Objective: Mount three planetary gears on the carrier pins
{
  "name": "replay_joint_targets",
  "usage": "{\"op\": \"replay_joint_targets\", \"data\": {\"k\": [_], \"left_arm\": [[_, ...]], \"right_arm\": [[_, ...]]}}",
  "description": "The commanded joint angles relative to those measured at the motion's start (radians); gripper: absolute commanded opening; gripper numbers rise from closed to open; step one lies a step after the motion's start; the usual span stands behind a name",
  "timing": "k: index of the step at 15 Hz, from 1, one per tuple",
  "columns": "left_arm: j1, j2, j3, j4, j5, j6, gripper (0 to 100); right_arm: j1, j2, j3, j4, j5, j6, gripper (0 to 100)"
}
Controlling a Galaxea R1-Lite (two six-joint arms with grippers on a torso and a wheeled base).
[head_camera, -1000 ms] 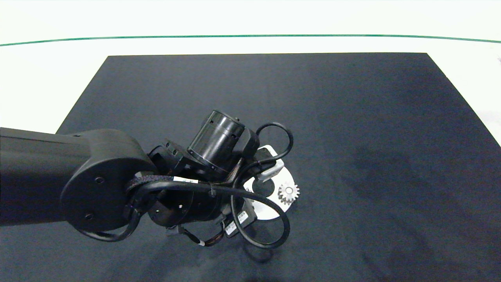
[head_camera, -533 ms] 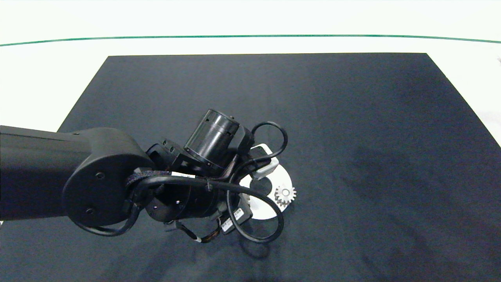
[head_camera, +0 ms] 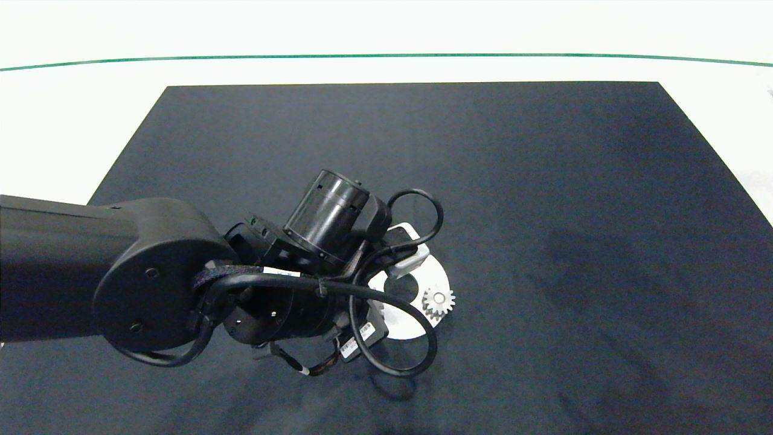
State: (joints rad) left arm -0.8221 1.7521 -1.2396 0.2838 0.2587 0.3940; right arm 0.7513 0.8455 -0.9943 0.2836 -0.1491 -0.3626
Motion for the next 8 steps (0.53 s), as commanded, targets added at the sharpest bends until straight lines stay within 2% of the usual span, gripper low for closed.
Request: {"op": "replay_joint_targets", "data": {"k": [1, 4, 5, 8], "left_arm": [[-0.005, 0.001, 0.0, 0.001, 0.001, 0.0, 19], [-0.02, 0.001, 0.002, 0.003, 0.001, -0.003, 19], [-0.025, 0.0, 0.002, 0.003, 0.001, -0.003, 100], [-0.025, -0.002, 0.002, 0.003, 0.001, -0.004, 100]], "right_arm": [[0.0, -0.003, 0.0, 0.002, -0.001, -0.003, 100], [0.0, -0.005, -0.001, 0.002, -0.001, -0.003, 100], [0.0, -0.005, -0.001, 0.002, -0.001, -0.003, 100], [0.0, -0.005, -0.001, 0.002, -0.001, -0.003, 100]]}}
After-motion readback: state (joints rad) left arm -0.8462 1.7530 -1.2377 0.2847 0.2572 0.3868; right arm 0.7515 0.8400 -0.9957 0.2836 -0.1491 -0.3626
